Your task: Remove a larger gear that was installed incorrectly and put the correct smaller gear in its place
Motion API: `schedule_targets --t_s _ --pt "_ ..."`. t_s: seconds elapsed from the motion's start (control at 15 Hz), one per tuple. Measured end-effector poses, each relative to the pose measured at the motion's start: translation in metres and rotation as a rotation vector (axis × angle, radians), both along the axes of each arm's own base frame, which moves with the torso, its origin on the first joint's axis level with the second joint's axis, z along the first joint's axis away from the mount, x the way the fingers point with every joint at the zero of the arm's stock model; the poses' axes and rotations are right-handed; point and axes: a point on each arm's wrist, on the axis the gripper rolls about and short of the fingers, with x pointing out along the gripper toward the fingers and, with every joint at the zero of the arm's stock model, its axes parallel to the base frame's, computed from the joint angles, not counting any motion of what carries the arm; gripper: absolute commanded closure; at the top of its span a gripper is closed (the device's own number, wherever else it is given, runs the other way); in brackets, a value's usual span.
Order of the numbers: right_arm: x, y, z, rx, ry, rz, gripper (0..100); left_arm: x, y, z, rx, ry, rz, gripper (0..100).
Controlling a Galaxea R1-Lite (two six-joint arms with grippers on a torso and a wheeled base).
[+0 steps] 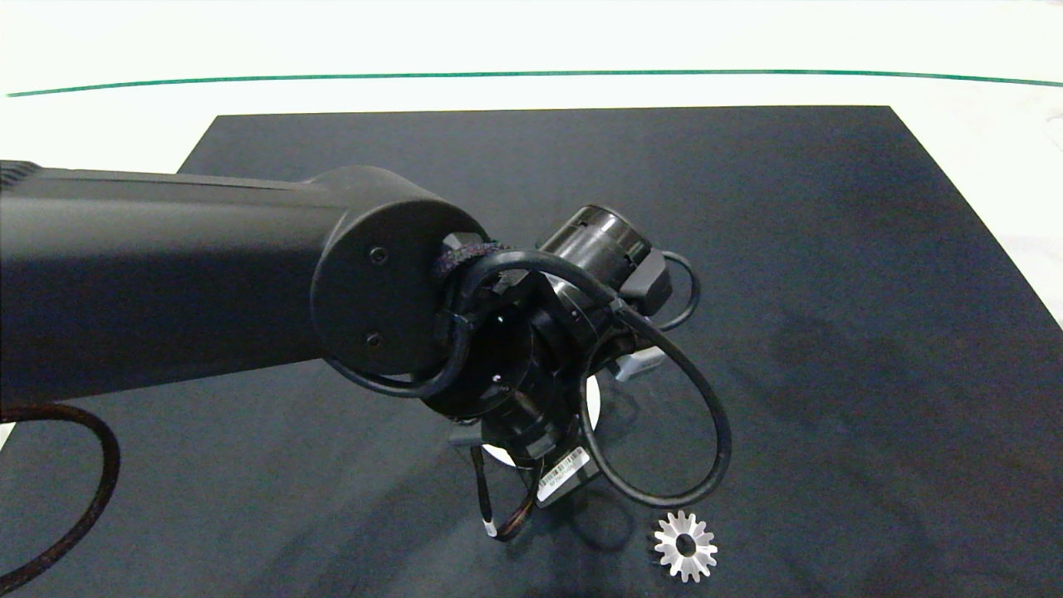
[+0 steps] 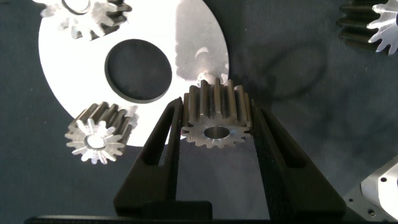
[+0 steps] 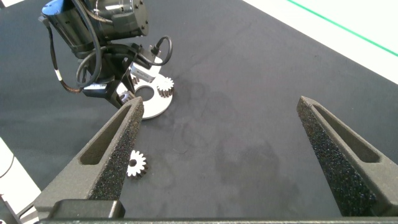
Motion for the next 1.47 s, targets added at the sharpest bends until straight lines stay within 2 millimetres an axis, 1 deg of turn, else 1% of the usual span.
schedule_targets --t_s 0.87,1.33,1.4,1.47 --pt "-0.0005 -0.0006 0.0001 0.002 -0.002 0.0 0 0.0062 -0.0075 -0.0055 0.015 -0.008 -0.007 75" --pt "0.0001 0.0001 -0.0004 -0.003 0.001 0.0 0 0.0077 -0.0082 -0.0073 0.024 -0.008 -0.009 75" --pt "0.0002 0.0002 -0.0006 -0.004 0.001 0.0 0 0.0076 -0.0082 -0.0073 0.024 -0.008 -0.01 0" --pt "0.0003 0.0003 -0.0006 -0.004 0.002 0.0 0 0.0076 -0.0081 -0.0073 0.025 -0.008 -0.01 0"
